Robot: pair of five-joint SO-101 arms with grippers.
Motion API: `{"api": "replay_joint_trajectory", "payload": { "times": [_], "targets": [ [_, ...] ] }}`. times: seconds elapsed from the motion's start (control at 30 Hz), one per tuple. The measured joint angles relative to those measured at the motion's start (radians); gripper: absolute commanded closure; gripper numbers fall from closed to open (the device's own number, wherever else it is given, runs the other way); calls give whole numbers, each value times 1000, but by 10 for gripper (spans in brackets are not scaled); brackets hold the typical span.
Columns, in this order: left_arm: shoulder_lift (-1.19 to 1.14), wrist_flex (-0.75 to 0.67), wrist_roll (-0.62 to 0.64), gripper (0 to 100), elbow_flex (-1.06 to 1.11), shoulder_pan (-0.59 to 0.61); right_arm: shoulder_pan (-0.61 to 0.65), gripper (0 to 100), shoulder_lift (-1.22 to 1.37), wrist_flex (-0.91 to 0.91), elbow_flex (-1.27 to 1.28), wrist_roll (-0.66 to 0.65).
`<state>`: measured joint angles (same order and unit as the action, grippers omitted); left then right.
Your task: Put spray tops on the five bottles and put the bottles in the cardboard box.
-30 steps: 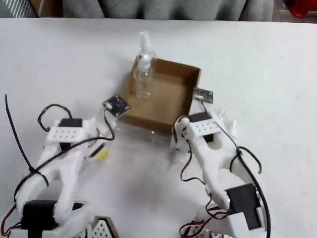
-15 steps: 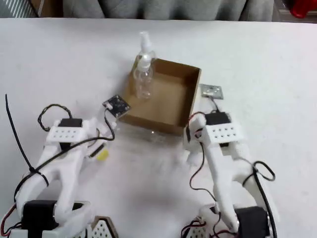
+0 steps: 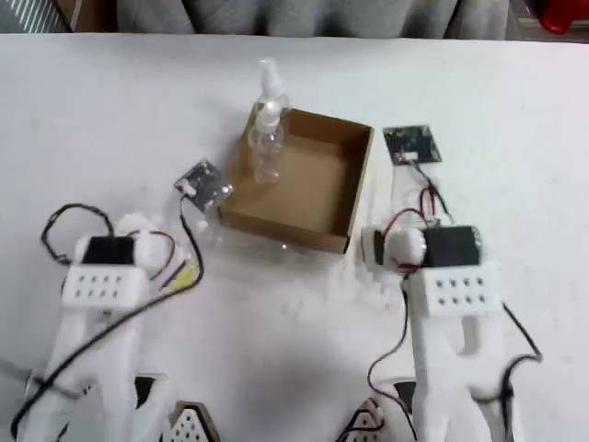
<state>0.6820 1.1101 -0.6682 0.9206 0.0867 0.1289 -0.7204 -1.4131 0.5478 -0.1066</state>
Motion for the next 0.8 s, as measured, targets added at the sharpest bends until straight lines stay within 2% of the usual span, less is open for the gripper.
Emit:
{"api": "replay_joint_trajectory", "payload": {
  "times": [0.17,0.43,0.67,0.8],
  "targets": [
    [172,98,78,973,-106,0,-46,983,-104,25,-140,-29],
    [167,242,150,973,-370,0,-126,983,-207,229,-290,-29],
    [103,242,359,973,-480,-2,-127,983,-267,489,-304,-29],
    [103,183,505,973,-480,-14,-126,983,-288,672,-304,5]
  ]
}}
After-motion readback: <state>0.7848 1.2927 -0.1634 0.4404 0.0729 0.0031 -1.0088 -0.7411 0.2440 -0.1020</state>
